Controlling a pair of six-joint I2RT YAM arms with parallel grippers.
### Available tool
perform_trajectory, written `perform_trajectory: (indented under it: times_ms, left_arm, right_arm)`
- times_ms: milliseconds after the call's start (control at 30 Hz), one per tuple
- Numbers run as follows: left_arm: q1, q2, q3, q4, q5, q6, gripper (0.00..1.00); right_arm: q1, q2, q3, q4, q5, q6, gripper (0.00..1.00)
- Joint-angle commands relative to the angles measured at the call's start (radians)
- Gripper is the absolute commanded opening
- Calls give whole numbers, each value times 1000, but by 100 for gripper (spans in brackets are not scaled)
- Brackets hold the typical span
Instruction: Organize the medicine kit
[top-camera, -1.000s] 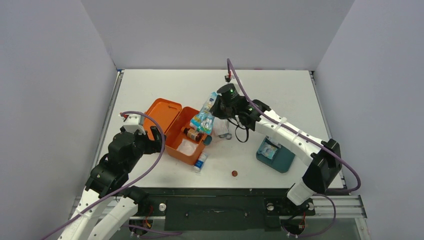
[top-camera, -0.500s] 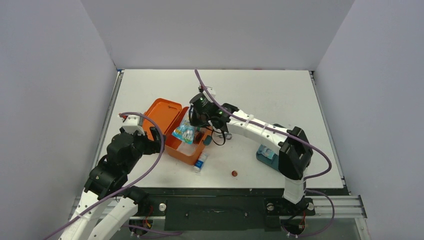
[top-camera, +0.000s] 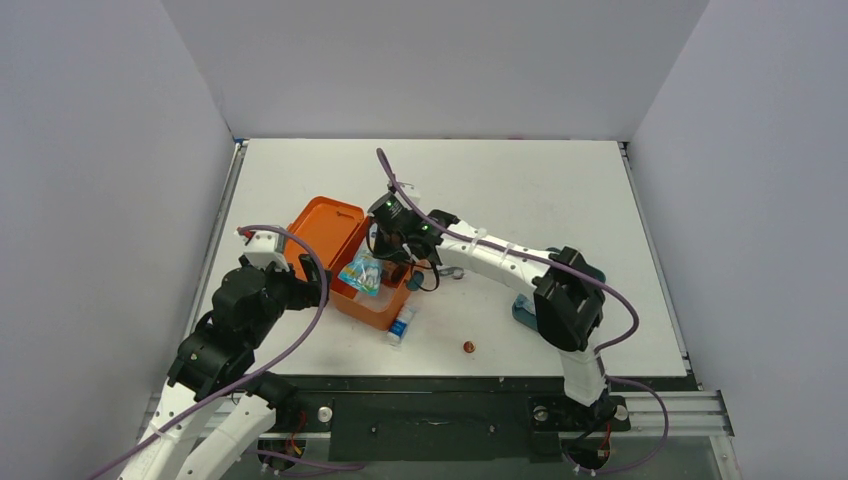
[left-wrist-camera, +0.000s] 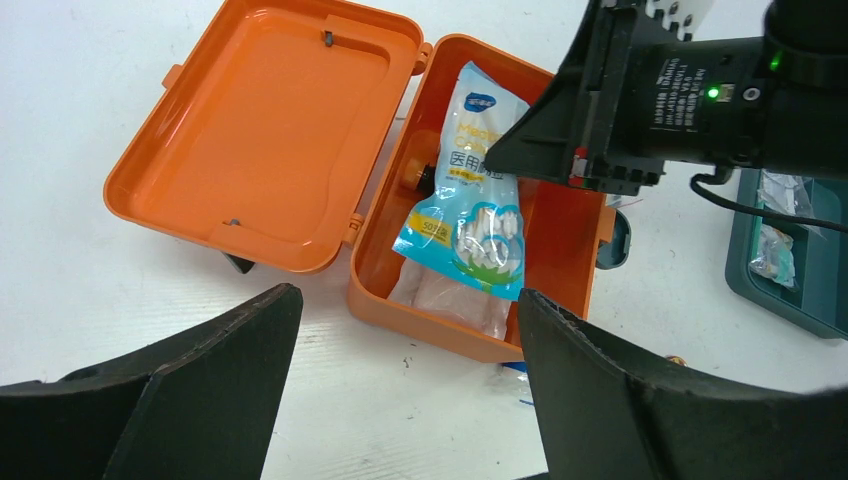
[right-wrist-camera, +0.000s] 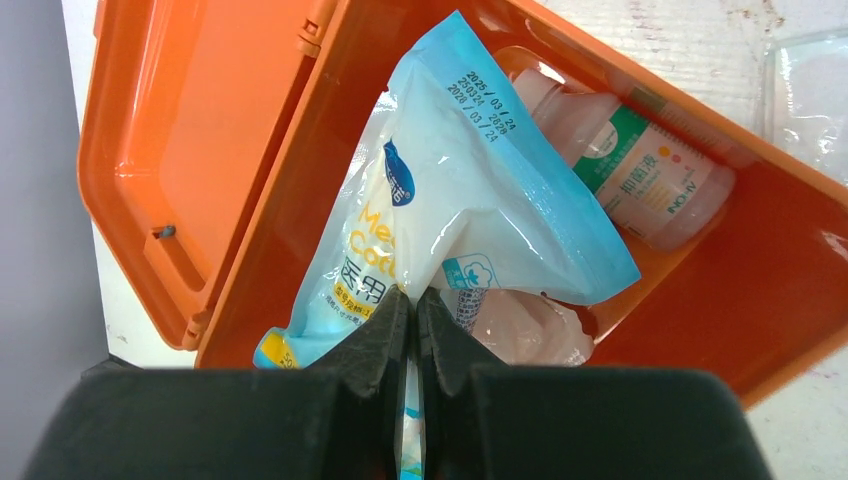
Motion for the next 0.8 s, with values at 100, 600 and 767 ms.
perform_trajectory:
  times_ms: [100,600,767]
  left_arm:
    - [-4,1,2,46,15,9,77]
    - [-4,18,3,46,16,11,77]
    - [-4,22,3,47,14,10,77]
  right_arm:
    - [-30,83,101,24,-44,4,0]
    - [-67,178,187,13,-69,-28,23]
    - [-68,139,188,12,-61,-44,29]
